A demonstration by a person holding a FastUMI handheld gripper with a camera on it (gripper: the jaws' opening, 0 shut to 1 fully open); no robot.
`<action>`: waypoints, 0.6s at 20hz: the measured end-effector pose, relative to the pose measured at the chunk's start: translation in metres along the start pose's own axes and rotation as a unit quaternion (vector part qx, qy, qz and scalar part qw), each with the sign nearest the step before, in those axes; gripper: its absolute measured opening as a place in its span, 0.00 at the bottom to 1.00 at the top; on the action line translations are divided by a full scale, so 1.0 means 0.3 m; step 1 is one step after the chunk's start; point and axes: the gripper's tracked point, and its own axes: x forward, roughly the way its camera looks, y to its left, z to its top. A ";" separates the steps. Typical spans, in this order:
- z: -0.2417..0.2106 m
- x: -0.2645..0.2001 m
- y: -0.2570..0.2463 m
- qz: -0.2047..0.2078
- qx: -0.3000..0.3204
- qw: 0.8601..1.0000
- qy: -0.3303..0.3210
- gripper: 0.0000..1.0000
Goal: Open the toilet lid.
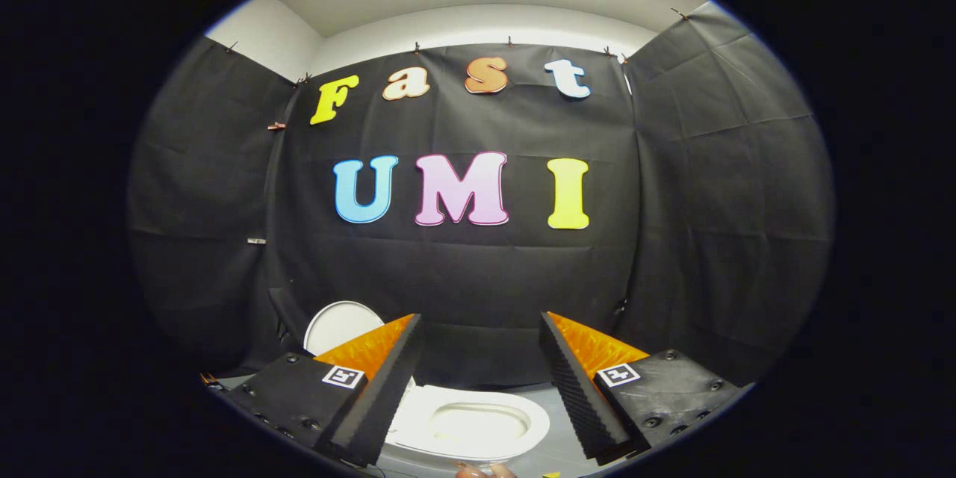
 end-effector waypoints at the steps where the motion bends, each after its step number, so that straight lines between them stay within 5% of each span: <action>1: -0.002 -0.015 -0.027 -0.003 0.001 1.000 0.000 0.97; 12: -0.023 -0.087 -0.176 -0.020 0.022 1.000 -0.001 0.98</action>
